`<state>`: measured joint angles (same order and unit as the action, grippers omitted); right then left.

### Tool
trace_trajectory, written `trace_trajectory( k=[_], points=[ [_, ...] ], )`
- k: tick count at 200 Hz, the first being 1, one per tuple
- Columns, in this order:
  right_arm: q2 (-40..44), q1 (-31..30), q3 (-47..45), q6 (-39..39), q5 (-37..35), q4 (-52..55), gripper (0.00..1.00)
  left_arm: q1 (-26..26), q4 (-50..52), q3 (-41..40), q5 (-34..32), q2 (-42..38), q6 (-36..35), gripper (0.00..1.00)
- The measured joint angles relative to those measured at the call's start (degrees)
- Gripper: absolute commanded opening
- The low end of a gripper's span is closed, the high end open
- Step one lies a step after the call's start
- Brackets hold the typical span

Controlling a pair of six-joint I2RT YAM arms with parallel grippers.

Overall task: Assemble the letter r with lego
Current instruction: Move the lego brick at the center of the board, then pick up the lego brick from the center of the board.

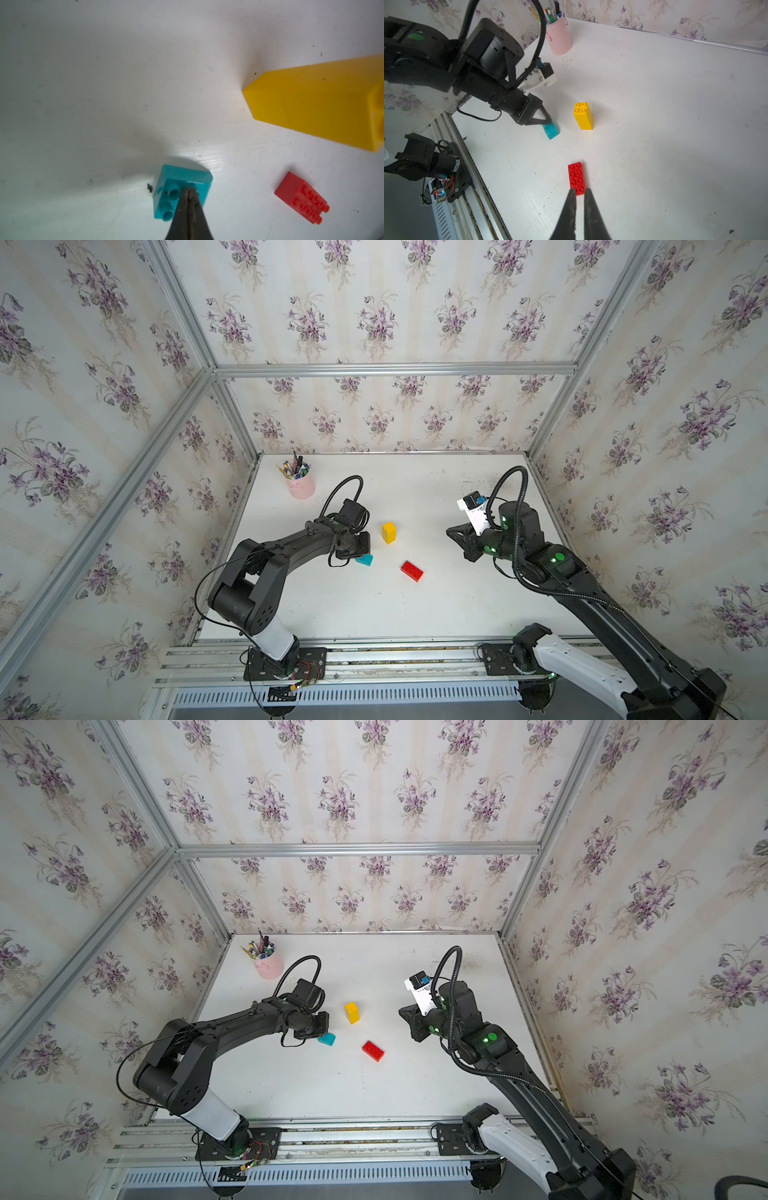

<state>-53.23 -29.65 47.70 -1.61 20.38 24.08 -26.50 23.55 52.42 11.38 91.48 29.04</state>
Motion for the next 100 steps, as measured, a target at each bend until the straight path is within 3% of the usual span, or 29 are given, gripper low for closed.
trace_trajectory(
  k=[46,76,100],
  points=[
    [-5.09,-9.64,-3.13,-2.67,-3.28,-0.59,0.24,-0.13,-0.31,-2.8,0.63,-13.35,1.9,0.1],
    [-10.97,-16.81,-5.18,-6.21,-6.69,-3.04,0.34,0.09,0.96,-3.39,-1.92,-23.85,2.05,0.22],
    [-16.35,-18.38,-5.25,-7.39,-9.16,-4.81,0.47,1.25,2.8,-4.39,-5.46,-30.42,2.03,0.32]
  ],
)
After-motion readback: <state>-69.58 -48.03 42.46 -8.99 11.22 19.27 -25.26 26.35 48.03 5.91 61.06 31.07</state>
